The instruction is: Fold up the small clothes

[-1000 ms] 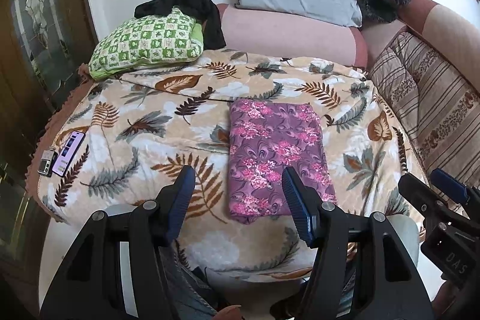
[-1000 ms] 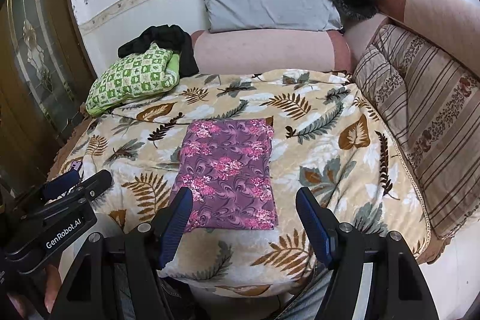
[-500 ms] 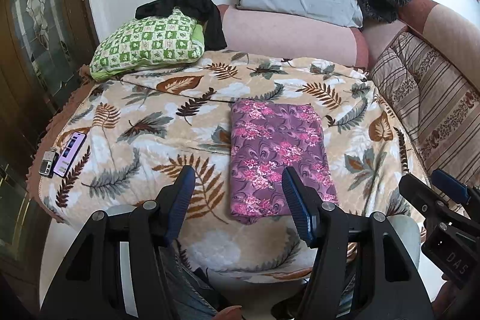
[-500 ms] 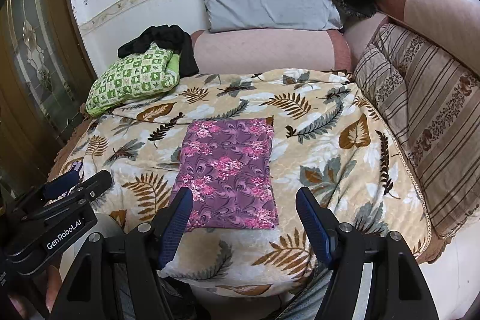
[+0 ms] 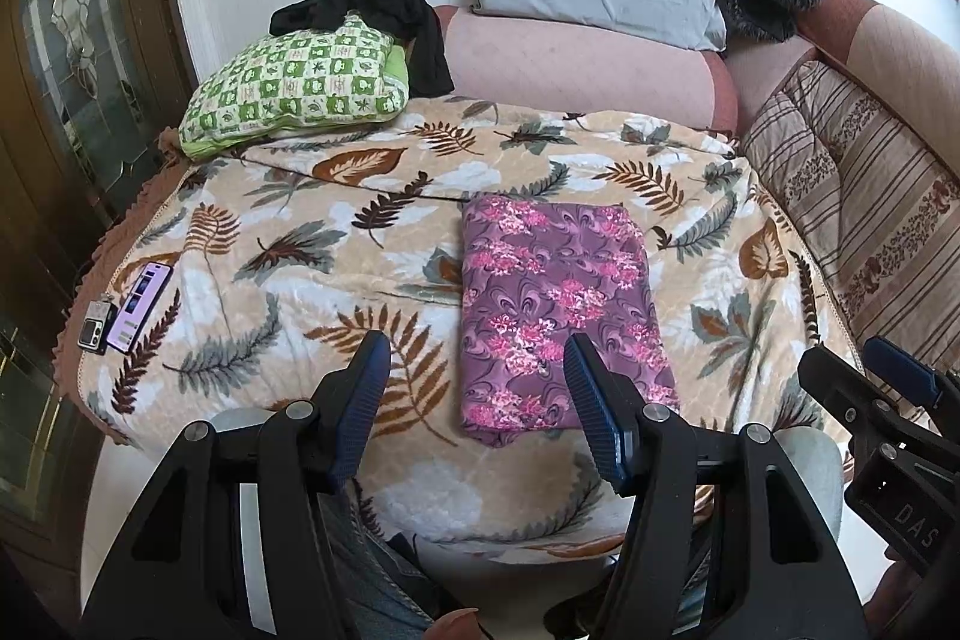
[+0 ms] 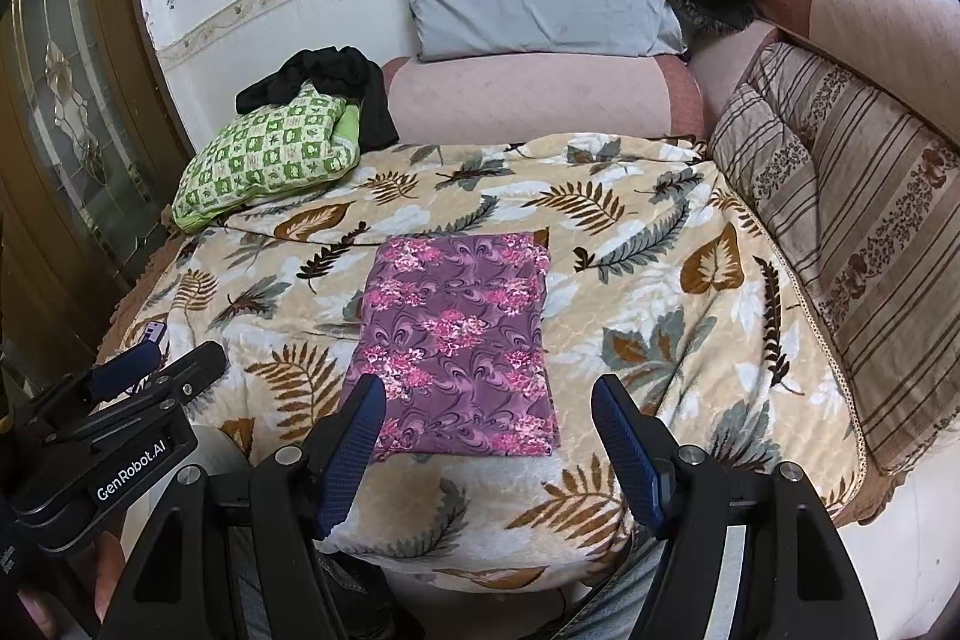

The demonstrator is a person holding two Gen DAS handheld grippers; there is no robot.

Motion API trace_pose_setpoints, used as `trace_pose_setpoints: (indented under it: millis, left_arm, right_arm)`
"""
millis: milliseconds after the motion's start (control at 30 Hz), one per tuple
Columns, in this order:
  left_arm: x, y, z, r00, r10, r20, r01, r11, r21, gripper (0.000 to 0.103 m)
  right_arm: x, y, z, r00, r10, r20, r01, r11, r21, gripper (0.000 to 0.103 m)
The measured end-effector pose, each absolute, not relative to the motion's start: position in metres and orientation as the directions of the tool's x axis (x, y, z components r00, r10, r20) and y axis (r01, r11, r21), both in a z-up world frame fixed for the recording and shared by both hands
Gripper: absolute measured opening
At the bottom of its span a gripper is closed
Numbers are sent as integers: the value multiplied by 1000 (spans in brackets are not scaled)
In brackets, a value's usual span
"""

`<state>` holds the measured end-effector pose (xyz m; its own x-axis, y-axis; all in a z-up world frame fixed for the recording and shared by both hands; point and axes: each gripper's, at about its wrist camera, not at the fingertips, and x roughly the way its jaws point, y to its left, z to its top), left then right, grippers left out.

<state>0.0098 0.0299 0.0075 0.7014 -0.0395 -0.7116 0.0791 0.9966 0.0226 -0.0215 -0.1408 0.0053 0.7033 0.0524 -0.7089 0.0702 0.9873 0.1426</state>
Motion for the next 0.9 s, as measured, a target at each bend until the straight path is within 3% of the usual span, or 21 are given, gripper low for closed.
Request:
trace_pose_setpoints:
  millis: [900]
  left_arm:
    - [14, 43, 2, 696, -46, -716, 96, 995, 28, 60]
  right_arm:
    - [-16, -141, 3, 693, 71, -717, 57, 987, 153, 69]
